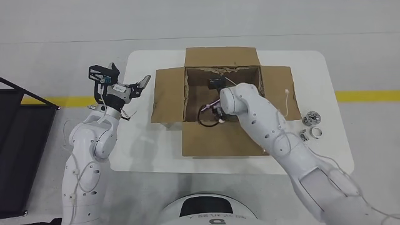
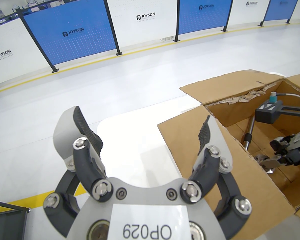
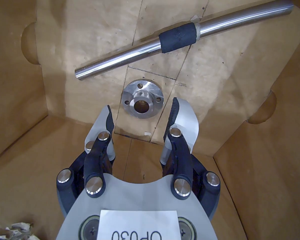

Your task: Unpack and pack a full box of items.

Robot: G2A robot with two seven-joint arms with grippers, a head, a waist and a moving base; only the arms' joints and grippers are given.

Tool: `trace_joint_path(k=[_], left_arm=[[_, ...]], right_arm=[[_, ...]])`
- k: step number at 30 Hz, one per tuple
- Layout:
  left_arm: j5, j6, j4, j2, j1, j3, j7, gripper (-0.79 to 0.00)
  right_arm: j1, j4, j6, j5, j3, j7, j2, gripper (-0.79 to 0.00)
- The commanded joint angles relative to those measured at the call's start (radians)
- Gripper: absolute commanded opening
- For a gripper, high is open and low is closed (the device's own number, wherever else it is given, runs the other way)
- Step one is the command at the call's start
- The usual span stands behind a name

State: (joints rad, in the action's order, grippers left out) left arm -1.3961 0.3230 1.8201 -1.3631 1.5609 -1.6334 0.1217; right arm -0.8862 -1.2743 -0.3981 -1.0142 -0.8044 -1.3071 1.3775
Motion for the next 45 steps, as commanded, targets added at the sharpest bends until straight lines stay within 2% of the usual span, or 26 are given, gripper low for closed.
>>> trace_joint_path(k=[1,3,11,14,16,17,18,19,25,29,37,41,45], left_arm=[[0.000,0.000,0.000,0.000,0.000,0.000,0.000,0.000],[0.000,0.000,0.000,0.000,0.000,0.000,0.000,0.000],[0.000,0.000,0.000,0.000,0.000,0.000,0.000,0.000],[0.000,0.000,0.000,0.000,0.000,0.000,0.000,0.000],[0.000,0.000,0.000,0.000,0.000,0.000,0.000,0.000],[0.000,0.000,0.000,0.000,0.000,0.000,0.000,0.000],[0.000,0.000,0.000,0.000,0.000,0.000,0.000,0.000],[0.000,0.000,0.000,0.000,0.000,0.000,0.000,0.000],[0.000,0.000,0.000,0.000,0.000,0.000,0.000,0.000],[0.000,0.000,0.000,0.000,0.000,0.000,0.000,0.000],[0.000,0.000,0.000,0.000,0.000,0.000,0.000,0.000],[0.000,0.000,0.000,0.000,0.000,0.000,0.000,0.000],[0.000,0.000,0.000,0.000,0.000,0.000,0.000,0.000]], right_arm=[[0.011,0.031,-0.001,0.000,0.005,0.003,0.005,-0.394],[0.023,0.059,-0.008,-0.003,0.016,0.003,0.012,-0.379],[0.056,0.153,0.009,0.027,0.039,0.011,0.036,-0.443],[0.065,0.182,0.015,0.039,0.047,0.020,0.045,-0.542],[0.068,0.196,0.018,0.048,0.049,0.026,0.050,-0.570],[0.069,0.201,0.018,0.051,0.048,0.031,0.051,-0.616],[0.069,0.203,0.019,0.053,0.047,0.035,0.053,-0.742],[0.069,0.205,0.020,0.056,0.044,0.038,0.053,-0.785],[0.041,0.143,0.016,0.030,0.008,0.049,0.040,-0.785],[-0.024,-0.005,0.031,-0.020,-0.033,0.050,0.015,-0.785],[-0.301,-0.539,0.073,-0.196,-0.200,0.062,-0.061,-0.785],[-0.436,-0.749,0.120,-0.215,-0.276,0.133,-0.083,-0.785],[-0.567,-0.935,0.137,-0.247,-0.358,0.253,-0.098,-0.785]])
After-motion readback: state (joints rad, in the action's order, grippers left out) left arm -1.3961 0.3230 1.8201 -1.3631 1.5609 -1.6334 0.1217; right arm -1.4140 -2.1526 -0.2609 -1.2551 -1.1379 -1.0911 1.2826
